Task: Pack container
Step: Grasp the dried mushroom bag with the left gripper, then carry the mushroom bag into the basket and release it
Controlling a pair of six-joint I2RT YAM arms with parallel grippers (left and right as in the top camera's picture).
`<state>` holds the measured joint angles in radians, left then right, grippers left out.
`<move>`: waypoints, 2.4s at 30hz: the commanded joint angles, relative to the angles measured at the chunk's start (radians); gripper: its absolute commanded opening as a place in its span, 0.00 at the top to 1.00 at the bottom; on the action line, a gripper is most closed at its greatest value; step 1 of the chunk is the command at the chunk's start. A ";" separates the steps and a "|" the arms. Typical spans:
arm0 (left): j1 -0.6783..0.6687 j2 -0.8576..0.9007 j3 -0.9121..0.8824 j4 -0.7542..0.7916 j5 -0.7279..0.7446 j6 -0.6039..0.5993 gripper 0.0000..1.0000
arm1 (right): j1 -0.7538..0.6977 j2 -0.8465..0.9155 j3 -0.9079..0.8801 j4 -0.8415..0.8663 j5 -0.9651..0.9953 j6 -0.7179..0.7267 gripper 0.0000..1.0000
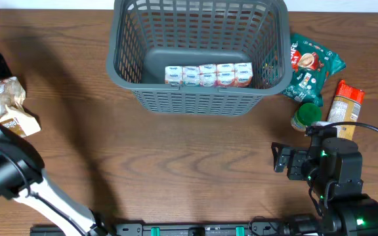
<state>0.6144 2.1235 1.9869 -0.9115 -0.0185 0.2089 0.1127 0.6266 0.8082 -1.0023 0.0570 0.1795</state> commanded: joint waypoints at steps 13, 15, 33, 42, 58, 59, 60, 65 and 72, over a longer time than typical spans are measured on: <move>0.057 0.272 0.005 -0.003 0.090 -0.008 0.02 | -0.008 0.000 0.013 0.000 0.007 0.014 0.01; 0.057 0.284 0.004 -0.002 0.090 -0.008 0.01 | -0.008 0.000 0.013 0.000 0.007 0.014 0.01; 0.056 0.286 -0.013 -0.003 0.220 -0.002 0.93 | -0.008 0.000 0.013 -0.001 0.011 0.014 0.01; -0.003 0.207 -0.012 -0.061 0.244 -0.006 0.94 | -0.008 0.000 0.013 0.001 0.019 0.014 0.01; -0.246 -0.354 0.016 -0.047 0.352 -0.054 0.94 | -0.008 0.000 0.013 0.004 0.021 0.015 0.01; -0.272 -0.386 0.016 -0.040 0.352 -0.035 0.94 | -0.008 0.000 0.013 0.003 0.021 0.015 0.01; -0.307 -0.422 0.016 -0.033 0.352 -0.011 0.94 | -0.008 0.000 0.013 0.003 0.021 0.015 0.01; -0.532 -0.546 0.017 -0.013 0.351 0.187 0.94 | -0.008 0.000 0.013 0.006 0.022 0.014 0.01; -0.845 -0.552 0.016 0.005 0.350 0.598 0.94 | -0.008 0.000 0.013 0.014 0.021 0.014 0.01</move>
<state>-0.1471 1.5539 1.9911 -0.9127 0.3267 0.5480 0.1123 0.6266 0.8078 -0.9905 0.0681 0.1795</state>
